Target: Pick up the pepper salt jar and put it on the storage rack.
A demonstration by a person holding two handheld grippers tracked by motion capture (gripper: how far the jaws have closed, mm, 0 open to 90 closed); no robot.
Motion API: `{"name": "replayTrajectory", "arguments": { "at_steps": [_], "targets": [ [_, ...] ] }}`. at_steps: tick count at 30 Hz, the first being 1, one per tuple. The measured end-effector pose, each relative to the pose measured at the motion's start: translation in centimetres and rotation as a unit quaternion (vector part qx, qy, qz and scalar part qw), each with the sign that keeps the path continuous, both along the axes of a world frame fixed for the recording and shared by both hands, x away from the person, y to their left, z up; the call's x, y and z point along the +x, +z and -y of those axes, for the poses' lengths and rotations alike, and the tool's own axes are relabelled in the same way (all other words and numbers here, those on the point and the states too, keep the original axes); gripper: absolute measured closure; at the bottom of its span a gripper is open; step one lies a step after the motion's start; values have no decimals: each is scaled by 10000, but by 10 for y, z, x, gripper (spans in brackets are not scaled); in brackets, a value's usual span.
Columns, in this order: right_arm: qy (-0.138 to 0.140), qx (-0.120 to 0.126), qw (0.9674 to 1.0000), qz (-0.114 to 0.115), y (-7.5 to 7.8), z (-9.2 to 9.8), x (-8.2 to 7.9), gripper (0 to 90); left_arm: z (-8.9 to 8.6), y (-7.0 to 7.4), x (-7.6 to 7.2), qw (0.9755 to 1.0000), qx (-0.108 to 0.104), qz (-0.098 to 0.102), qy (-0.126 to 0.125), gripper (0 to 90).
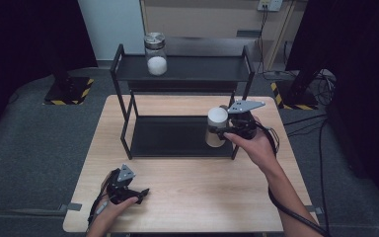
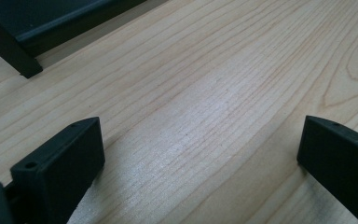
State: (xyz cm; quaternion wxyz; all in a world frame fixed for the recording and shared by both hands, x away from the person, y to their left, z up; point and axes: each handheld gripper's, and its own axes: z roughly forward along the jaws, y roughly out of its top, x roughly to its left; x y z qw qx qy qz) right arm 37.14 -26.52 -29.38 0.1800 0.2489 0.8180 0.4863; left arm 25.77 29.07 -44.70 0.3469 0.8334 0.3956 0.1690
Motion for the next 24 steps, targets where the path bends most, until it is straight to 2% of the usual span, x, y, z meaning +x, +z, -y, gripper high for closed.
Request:
{"name": "replayTrajectory", "arguments": {
  "at_steps": [5,13,18,24],
  "targets": [
    [-11,-63,10000,15,11,1,-1,350,0,0,0,10000,1,-1,-1,0],
    [39,12,10000,21,27,5,0,350,0,0,0,10000,-1,1,-1,0],
    [69,73,9999,43,39,7,0,350,0,0,0,10000,2,-1,-1,0],
    [148,14,9998,118,59,7,-1,351,0,0,0,10000,1,0,-3,0]
  ]
}}
